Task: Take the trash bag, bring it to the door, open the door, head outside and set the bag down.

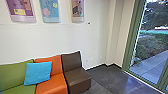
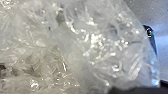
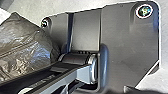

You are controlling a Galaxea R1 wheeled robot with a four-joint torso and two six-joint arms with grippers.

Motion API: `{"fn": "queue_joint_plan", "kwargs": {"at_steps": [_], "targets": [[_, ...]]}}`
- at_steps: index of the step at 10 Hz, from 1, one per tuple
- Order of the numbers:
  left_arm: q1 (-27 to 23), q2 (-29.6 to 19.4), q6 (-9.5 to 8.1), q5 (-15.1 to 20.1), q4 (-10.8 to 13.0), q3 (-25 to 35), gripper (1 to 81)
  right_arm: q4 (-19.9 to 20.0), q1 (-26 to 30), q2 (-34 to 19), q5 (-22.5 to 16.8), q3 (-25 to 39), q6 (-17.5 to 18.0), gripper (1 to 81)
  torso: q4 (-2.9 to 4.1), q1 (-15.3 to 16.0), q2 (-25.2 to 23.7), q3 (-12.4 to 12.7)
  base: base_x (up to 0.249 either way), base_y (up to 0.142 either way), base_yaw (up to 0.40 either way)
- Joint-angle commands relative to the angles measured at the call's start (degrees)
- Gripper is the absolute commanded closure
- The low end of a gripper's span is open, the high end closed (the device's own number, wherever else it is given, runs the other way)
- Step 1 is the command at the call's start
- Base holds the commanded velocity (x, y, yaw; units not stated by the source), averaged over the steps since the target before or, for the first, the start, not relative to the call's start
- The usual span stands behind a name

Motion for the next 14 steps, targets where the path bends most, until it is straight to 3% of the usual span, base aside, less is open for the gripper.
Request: {"fn": "queue_joint_plan", "kwargs": {"at_steps": [1,14], "targets": [[-3.6,-0.3,0.44,3.3,0.0,0.0,81.1,0.1,3.9,-0.1,-3.9,0.7,-0.3,1.0,0.0,0.0,0.0,0.0,0.0,0.0,-0.346],[-3.6,-0.3,0.44,3.3,0.0,0.0,81.1,0.1,3.7,0.1,-3.8,0.4,-0.3,1.0,0.0,0.0,0.0,0.0,0.0,0.0,-0.346]]}}
